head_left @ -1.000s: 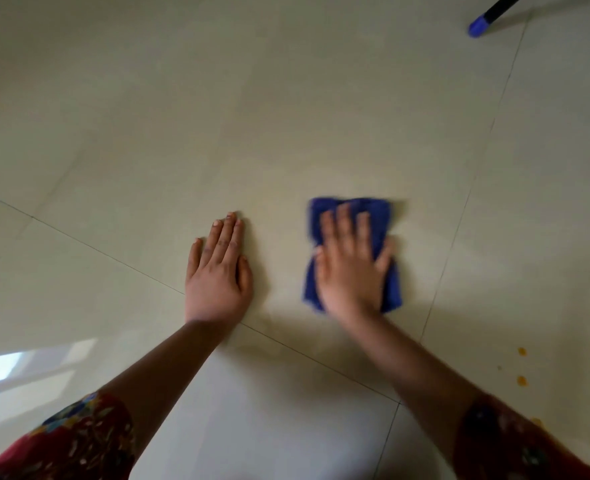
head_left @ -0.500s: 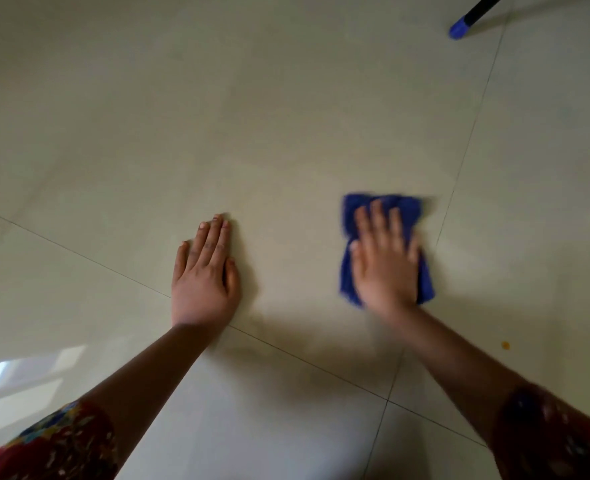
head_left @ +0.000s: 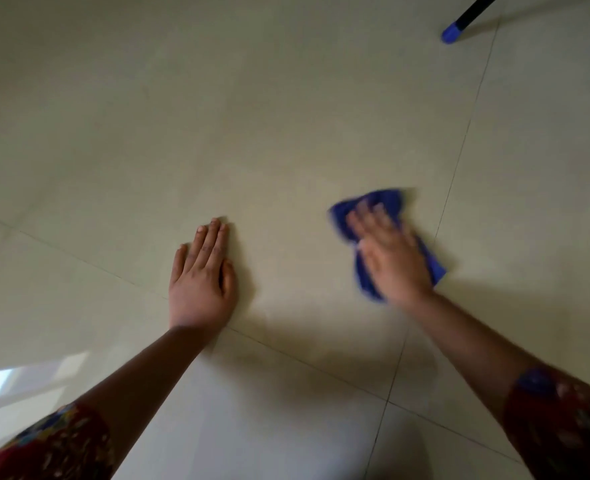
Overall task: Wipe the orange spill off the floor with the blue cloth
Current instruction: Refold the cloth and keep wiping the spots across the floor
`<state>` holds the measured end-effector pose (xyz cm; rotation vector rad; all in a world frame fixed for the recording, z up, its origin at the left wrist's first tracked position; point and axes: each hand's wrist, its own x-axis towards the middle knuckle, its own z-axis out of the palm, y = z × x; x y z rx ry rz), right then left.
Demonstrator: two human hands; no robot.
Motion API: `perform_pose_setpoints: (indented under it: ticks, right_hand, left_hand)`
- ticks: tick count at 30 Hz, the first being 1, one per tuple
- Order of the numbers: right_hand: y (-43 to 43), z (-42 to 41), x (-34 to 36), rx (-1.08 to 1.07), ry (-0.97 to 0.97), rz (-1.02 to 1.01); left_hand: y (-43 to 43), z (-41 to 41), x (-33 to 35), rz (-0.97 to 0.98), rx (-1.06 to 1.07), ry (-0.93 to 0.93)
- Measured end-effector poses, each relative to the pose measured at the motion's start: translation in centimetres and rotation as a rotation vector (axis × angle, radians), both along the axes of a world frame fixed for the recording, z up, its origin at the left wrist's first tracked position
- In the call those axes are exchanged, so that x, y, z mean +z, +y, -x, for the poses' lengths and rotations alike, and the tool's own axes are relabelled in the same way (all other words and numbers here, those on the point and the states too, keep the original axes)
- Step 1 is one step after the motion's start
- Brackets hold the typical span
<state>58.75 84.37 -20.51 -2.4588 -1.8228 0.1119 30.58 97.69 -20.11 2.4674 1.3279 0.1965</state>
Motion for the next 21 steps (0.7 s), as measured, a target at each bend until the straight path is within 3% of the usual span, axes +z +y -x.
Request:
perform_pose_setpoints:
  ticks: [2, 3, 4, 7, 9, 11, 13, 17, 19, 21]
  right_hand:
    - [2.4, -3.1, 0.5, -0.370, 0.063, 0.010]
    - [3.3, -2.4, 0.8, -0.426, 0.082, -0.007]
    - [3.7, -0.7, 0.8, -0.352, 0.069, -0.025]
    - [-0.5, 4.0, 0.6, 0.282, 0.031, 0.065]
    - [-3.3, 1.8, 0.9, 0.470, 0.073, 0.117]
    - [-3.8, -2.2, 0.8, 0.313, 0.058, 0.083]
    - [-2.0, -6.0, 0.5, -0.004, 0.035, 0.077]
    - [6.2, -8.6, 0.9, -0.456, 0.058, 0.051]
    - [10.1, -7.2, 1.1, -0.464, 0.078, 0.064]
    - [12.7, -3.8, 0.9, -0.319, 0.096, 0.058]
  left_hand:
    - [-0.2, 0.1, -0.1, -0.003, 0.003, 0.002]
    - [-0.1, 0.1, -0.1, -0.002, 0.004, 0.001]
    - [-0.1, 0.2, 0.0, 0.002, 0.005, 0.003]
    - [0.0, 0.2, 0.1, 0.008, -0.004, 0.000]
    - [0.0, 0.2, 0.0, 0.013, -0.003, -0.007]
    - [-0.1, 0.1, 0.0, 0.005, 0.008, -0.011]
    - [-0.2, -0.1, -0.1, 0.004, 0.011, -0.006]
    - [-0.3, 0.0, 0.1, 0.005, 0.007, 0.002]
    - [-0.1, 0.0, 0.2, 0.018, 0.002, -0.006]
    - [0.0, 0.1, 0.3, 0.026, 0.001, -0.007]
